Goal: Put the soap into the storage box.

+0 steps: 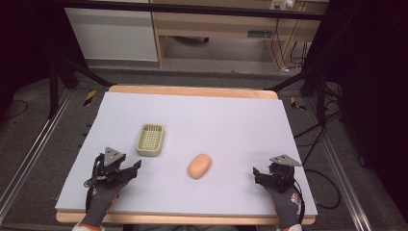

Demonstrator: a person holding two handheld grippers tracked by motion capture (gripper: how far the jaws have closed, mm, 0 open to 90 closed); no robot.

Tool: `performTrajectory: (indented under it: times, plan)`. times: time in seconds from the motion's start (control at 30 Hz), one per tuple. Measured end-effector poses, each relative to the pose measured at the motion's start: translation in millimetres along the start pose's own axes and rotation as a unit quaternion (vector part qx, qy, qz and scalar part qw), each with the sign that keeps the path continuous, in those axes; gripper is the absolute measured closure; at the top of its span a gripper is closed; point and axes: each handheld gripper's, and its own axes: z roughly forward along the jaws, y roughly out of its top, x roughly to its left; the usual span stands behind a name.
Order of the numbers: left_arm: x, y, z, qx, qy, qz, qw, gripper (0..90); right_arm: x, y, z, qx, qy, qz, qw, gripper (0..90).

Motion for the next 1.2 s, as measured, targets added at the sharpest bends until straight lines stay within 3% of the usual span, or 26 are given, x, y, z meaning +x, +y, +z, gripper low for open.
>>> performTrajectory:
  times: [0.4,1.0,1.2]
  plan:
    - [-19.9,5.6,-0.1,-0.005,-0.029,0.020,0.9994,34.1,-1.0,-0.1,-0.4,-0.002,-0.007,0.000,1.0000,11.4]
    - [-44.8,8.3,2.9,0.004,-0.051,0.055,0.9972,32.7,1.2,0.2,-1.0,-0.001,-0.011,-0.003,0.9999,10.9]
    - [-48.4,10.7,2.9,0.001,-0.056,0.058,0.9967,31.8,1.4,0.3,-1.7,-0.003,-0.012,-0.003,0.9999,10.9]
